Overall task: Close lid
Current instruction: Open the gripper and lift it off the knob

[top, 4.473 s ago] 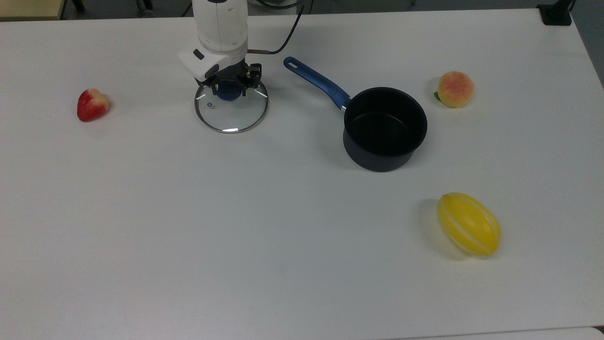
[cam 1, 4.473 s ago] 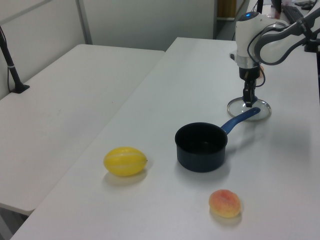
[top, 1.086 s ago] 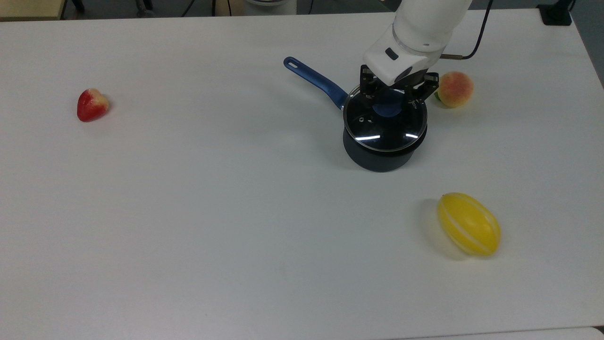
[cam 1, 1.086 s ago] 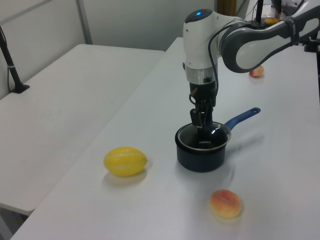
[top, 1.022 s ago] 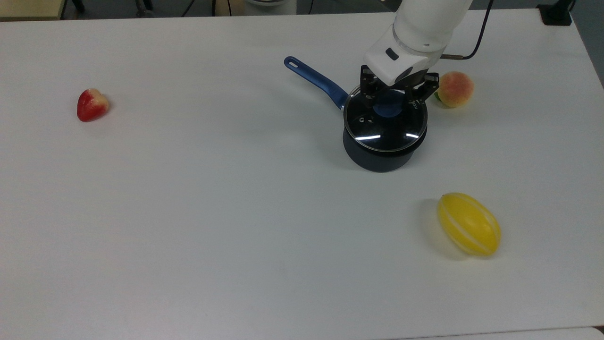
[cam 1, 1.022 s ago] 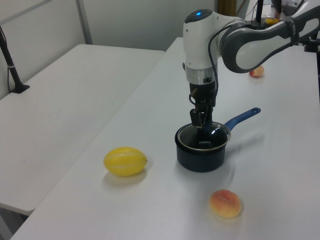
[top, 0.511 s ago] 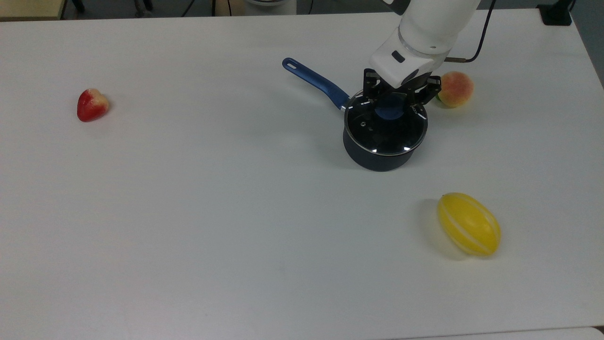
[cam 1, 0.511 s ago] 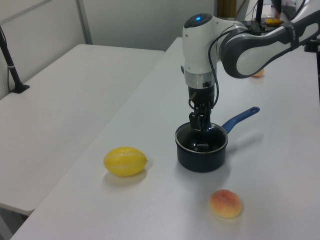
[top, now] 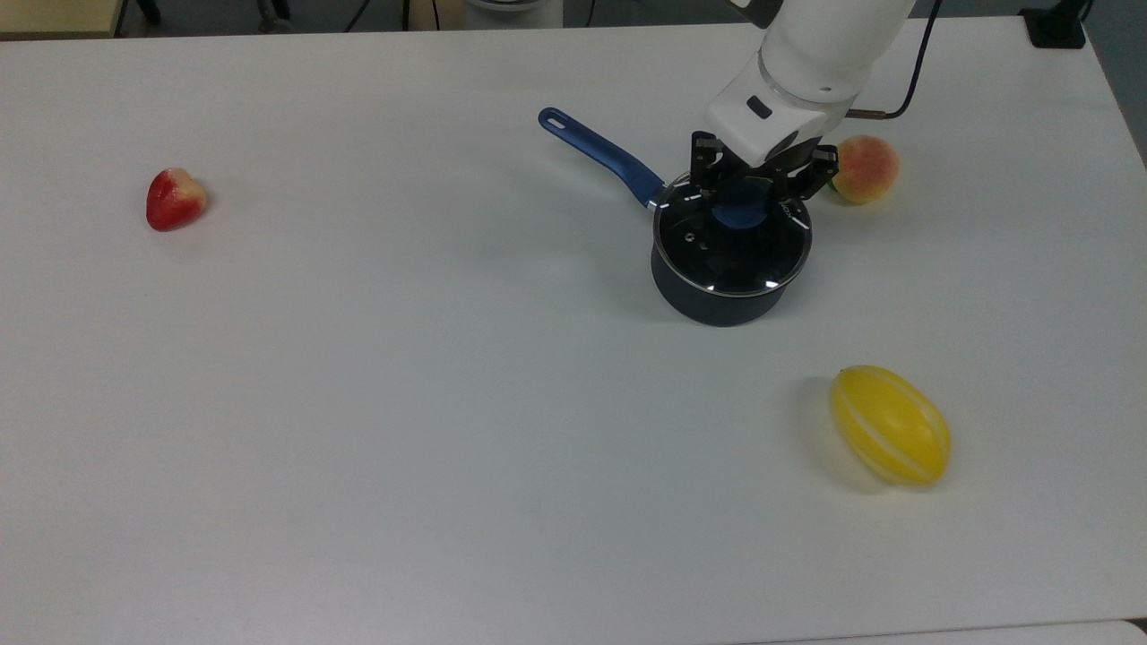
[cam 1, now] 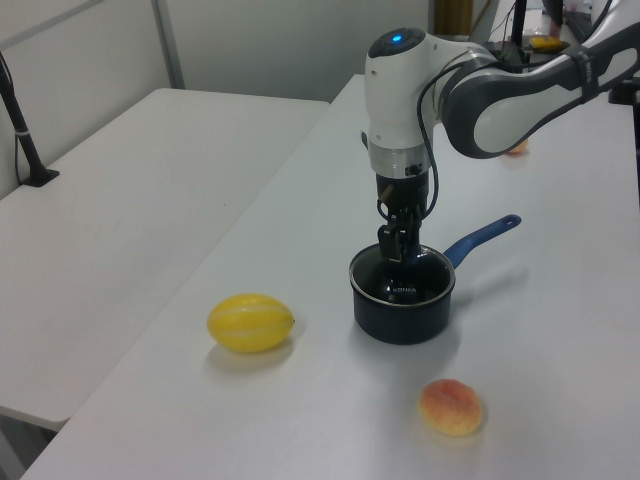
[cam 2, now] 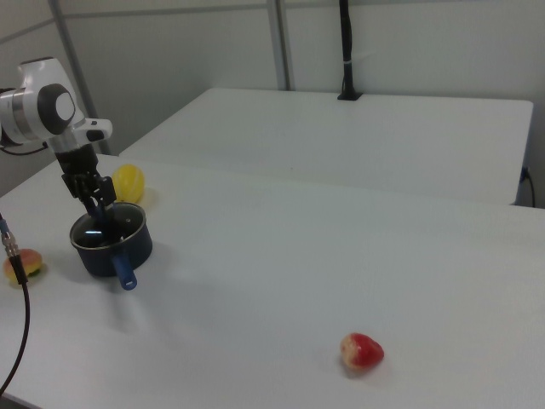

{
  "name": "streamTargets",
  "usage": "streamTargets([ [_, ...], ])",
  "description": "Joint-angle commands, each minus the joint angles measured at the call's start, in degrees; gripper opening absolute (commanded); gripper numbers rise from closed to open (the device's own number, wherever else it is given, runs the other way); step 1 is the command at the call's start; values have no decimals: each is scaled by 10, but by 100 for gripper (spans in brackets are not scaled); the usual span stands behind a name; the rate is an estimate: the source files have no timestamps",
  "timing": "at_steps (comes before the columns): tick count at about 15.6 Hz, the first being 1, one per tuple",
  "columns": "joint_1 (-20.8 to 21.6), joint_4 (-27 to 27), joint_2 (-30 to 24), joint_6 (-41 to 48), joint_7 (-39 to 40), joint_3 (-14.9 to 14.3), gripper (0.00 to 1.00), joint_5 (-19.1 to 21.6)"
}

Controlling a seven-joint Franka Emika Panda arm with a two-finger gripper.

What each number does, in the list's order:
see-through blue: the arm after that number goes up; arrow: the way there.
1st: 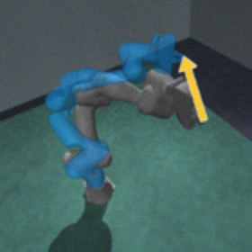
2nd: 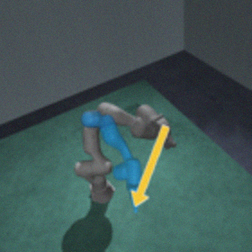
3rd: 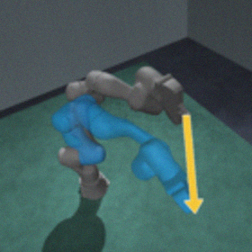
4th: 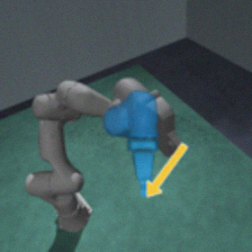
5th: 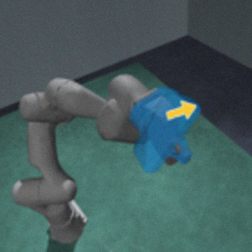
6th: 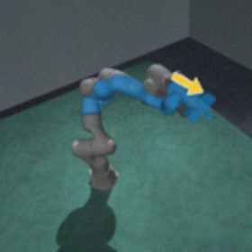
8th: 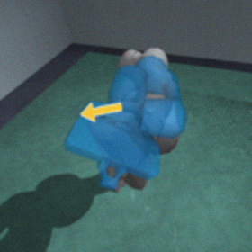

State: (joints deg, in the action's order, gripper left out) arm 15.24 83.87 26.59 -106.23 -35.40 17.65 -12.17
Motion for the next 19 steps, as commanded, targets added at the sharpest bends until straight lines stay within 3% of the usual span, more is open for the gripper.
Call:
streamTargets([
  [1,0,-7,7,-8,-13,4,65,-8],
  [3,1,-6,4,-7,-13,5,95,-9],
  [4,0,-5,0,-7,-12,5,100,-10],
  [8,-11,-2,-24,-6,-13,6,100,-7],
  [12,-35,17,-94,7,-11,6,100,-1],
  [16,-64,23,-162,87,-6,0,100,13],
  [19,-79,26,-215,152,39,-23,100,33],
])
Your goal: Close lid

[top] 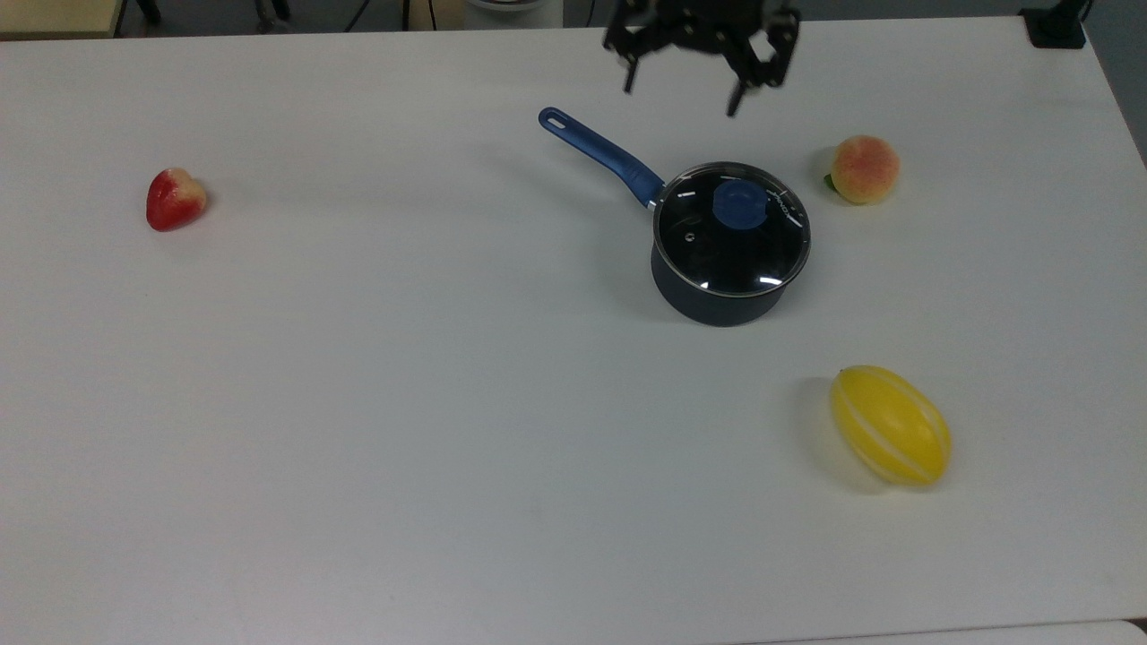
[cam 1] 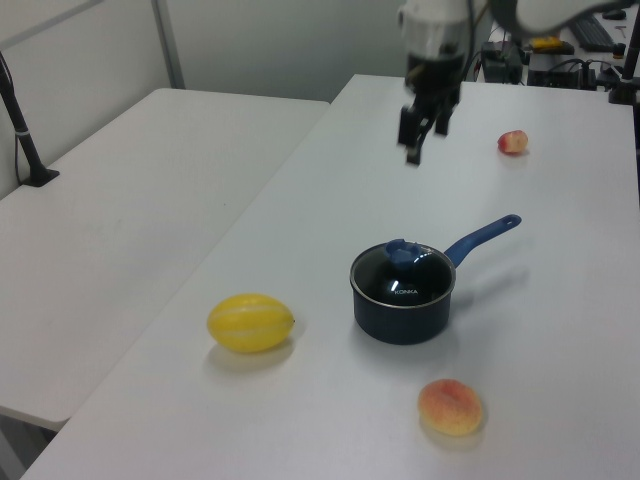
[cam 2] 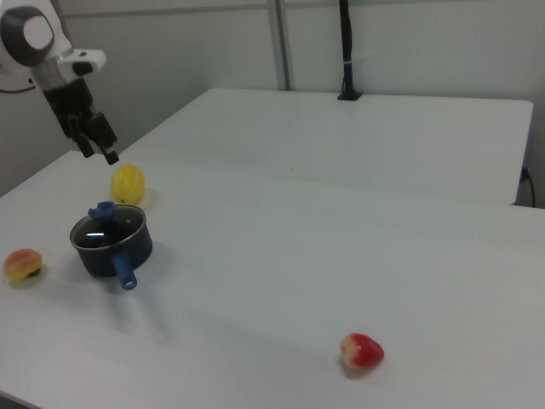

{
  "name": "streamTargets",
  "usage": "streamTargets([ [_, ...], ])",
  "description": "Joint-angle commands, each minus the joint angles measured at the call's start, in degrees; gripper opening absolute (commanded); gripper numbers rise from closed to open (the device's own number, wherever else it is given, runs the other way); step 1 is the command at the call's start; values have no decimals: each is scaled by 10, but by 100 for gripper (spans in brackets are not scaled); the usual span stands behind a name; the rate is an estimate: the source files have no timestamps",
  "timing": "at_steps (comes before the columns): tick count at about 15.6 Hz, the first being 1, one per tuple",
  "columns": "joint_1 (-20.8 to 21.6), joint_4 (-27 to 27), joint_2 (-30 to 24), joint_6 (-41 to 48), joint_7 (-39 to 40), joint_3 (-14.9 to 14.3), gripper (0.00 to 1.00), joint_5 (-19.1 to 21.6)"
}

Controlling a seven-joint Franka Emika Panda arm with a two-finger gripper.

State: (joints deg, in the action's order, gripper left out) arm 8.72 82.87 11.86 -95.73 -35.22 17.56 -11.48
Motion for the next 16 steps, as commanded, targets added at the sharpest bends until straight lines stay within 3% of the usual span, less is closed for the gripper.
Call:
streamTargets([
  [1,-17,41,-88,66,56,-34,100,32],
  [7,-16,63,-168,134,148,-120,100,60],
  [11,-17,79,-169,132,241,-163,100,98],
  [13,-16,84,-169,108,289,-186,100,126],
  [16,-17,95,-155,24,314,-189,100,141],
])
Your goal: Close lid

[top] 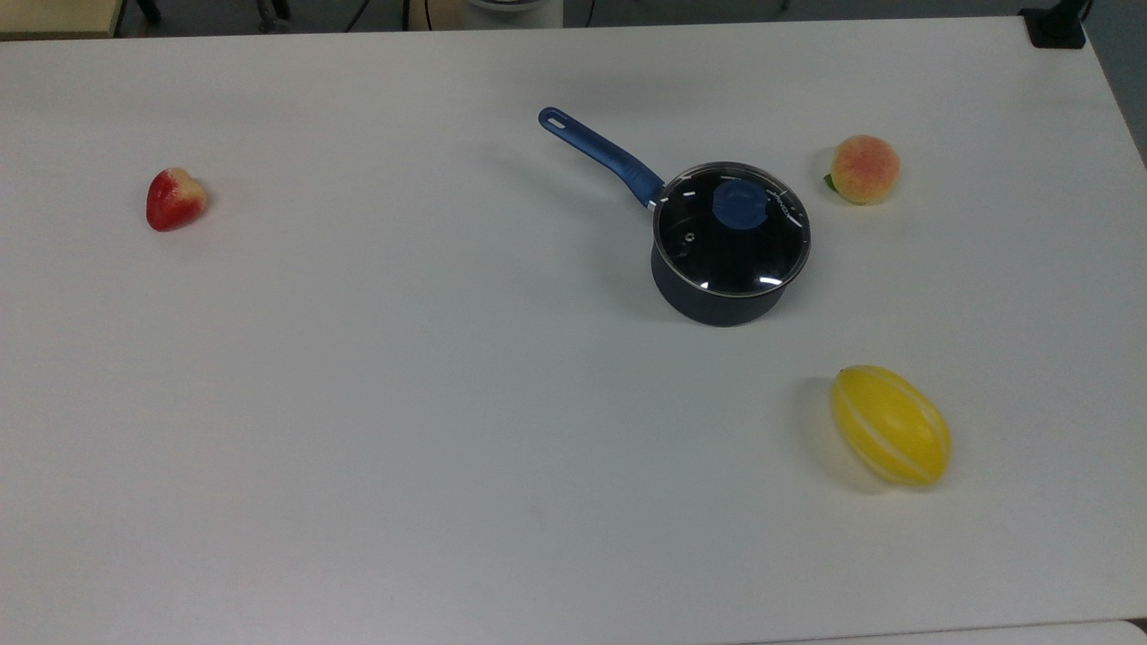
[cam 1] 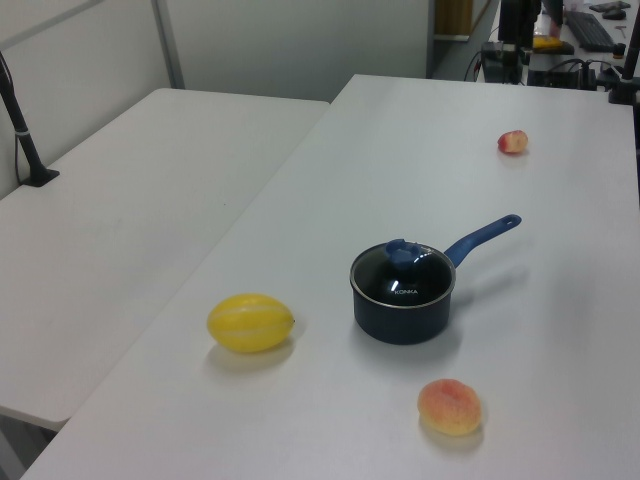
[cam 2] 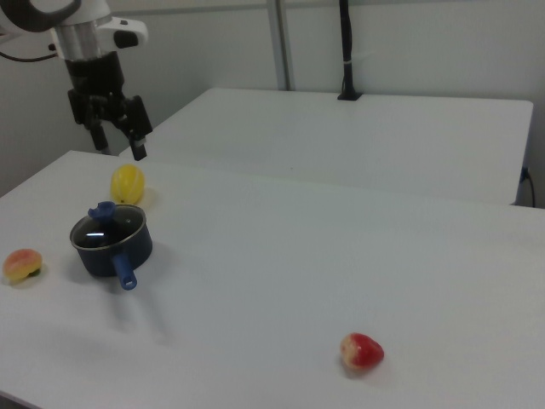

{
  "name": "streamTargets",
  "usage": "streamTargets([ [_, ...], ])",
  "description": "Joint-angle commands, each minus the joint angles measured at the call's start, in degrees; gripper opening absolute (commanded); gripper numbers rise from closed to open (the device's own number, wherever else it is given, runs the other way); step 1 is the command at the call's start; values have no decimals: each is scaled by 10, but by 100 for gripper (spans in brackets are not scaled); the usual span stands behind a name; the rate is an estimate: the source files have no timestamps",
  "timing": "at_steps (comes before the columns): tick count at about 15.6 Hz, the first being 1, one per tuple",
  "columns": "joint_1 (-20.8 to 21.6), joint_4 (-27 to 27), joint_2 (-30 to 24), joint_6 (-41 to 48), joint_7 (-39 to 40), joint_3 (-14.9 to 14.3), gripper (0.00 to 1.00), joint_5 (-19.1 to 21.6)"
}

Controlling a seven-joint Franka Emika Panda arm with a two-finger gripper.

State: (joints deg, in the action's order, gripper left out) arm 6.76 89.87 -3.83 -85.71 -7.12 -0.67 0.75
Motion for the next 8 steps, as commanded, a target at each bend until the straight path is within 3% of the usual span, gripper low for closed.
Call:
streamTargets([
  [1,3,26,7,-99,38,-6,100,18],
  [8,-10,26,13,-104,40,-6,100,17],
])
